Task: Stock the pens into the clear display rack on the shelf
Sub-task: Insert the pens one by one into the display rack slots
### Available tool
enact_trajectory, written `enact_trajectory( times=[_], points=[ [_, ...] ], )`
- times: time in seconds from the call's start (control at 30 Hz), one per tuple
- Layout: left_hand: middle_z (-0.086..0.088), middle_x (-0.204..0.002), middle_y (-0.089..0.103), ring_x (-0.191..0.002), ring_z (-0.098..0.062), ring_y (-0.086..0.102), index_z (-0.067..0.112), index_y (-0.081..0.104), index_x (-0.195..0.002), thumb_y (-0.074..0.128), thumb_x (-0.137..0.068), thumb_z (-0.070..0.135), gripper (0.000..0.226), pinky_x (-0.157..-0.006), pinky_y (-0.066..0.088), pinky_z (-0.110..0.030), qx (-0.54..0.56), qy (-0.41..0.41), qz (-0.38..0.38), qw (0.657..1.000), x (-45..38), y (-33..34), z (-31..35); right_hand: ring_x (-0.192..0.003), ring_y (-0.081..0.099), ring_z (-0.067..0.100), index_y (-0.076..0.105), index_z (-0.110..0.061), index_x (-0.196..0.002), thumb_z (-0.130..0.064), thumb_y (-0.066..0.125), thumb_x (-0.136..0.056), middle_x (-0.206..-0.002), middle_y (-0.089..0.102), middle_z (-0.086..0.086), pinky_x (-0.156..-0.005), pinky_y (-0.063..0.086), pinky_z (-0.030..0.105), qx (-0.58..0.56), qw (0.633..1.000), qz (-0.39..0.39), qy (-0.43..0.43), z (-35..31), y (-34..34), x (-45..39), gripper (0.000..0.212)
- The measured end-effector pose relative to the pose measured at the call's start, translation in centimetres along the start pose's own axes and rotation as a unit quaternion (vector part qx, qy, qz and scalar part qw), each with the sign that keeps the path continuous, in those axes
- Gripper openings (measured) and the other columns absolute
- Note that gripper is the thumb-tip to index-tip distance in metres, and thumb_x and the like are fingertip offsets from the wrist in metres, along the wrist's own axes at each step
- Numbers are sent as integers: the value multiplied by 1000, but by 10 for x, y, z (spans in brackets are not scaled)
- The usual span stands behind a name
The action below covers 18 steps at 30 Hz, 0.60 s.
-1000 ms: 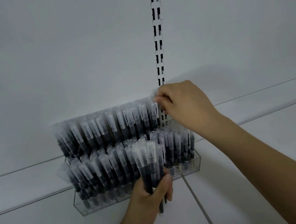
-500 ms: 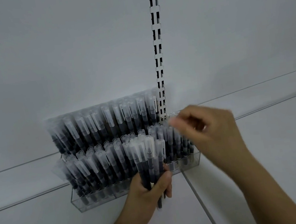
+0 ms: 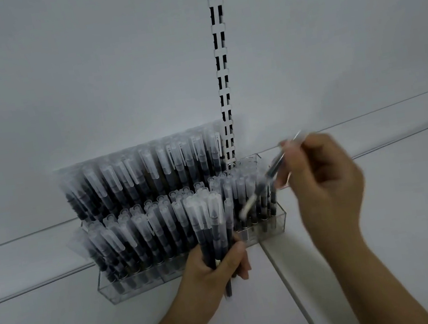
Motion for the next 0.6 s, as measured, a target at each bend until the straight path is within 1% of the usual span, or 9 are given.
enact_trajectory(
  times=[0.07,0.1,0.17,0.27,0.4,0.47,0.6],
  points=[
    [-2,-63,63,-58,-15,58,10,60,-85,56,-92,29,20,-57,46,-29,-1,0,-2,1000,0,0,0,-58,62,22,63,-15,-90,-19,59,-98,-67,67,1,-53,44,25,-26,998,61,-12,-11,-10,-22,10],
    [-2,-64,63,-58,-15,57,10,60,-84,56,-92,29,20,-57,46,-30,-1,-1,-1,1000,0,0,0,-62,65,24,62,-11,-93,-18,57,-99,-70,67,0,-54,45,27,-31,997,75,-17,-15,-10,-31,10],
    [-1,-64,64,-59,-15,57,10,60,-81,57,-92,29,22,-58,46,-32,1,-4,0,1000,0,0,0,-68,69,25,61,-9,-96,-17,56,-100,-74,68,1,-57,50,29,-35,996,74,-20,-15,-4,-44,10],
    [-2,-65,64,-59,-15,58,9,60,-79,53,-91,25,21,-58,46,-31,-10,0,-6,1000,0,0,1,-68,71,21,63,-17,-92,-15,59,-98,-74,69,-2,-63,56,31,-9,1000,24,-10,-7,16,-53,7],
    [-3,-66,64,-60,-16,58,8,59,-83,50,-97,12,17,-57,45,-33,-10,-12,-2,1000,1,-1,-1,-67,71,10,66,-14,-92,-17,60,-97,-71,69,-5,-71,60,33,106,991,-82,5,11,43,-57,8],
    [-3,-66,64,-60,-16,58,9,60,-83,50,-97,11,17,-57,45,-32,-11,-17,-3,1000,1,-2,-1,-68,70,9,67,-12,-93,-18,60,-97,-71,69,-6,-72,60,35,137,985,-109,-5,13,49,-61,10],
    [-2,-66,64,-60,-15,58,9,60,-81,50,-97,12,19,-58,46,-28,-18,-23,-6,1000,0,-1,-1,-68,70,5,67,-13,-93,-22,60,-98,-76,70,-7,-72,60,33,200,965,-163,-45,7,59,-67,13]
  ],
)
Point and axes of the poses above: each hand's wrist, its own x-axis away from the middle knuckle, its own y-axis out of the palm, z = x × y, the point moved 8 cm from there along -x, towards the middle knuckle
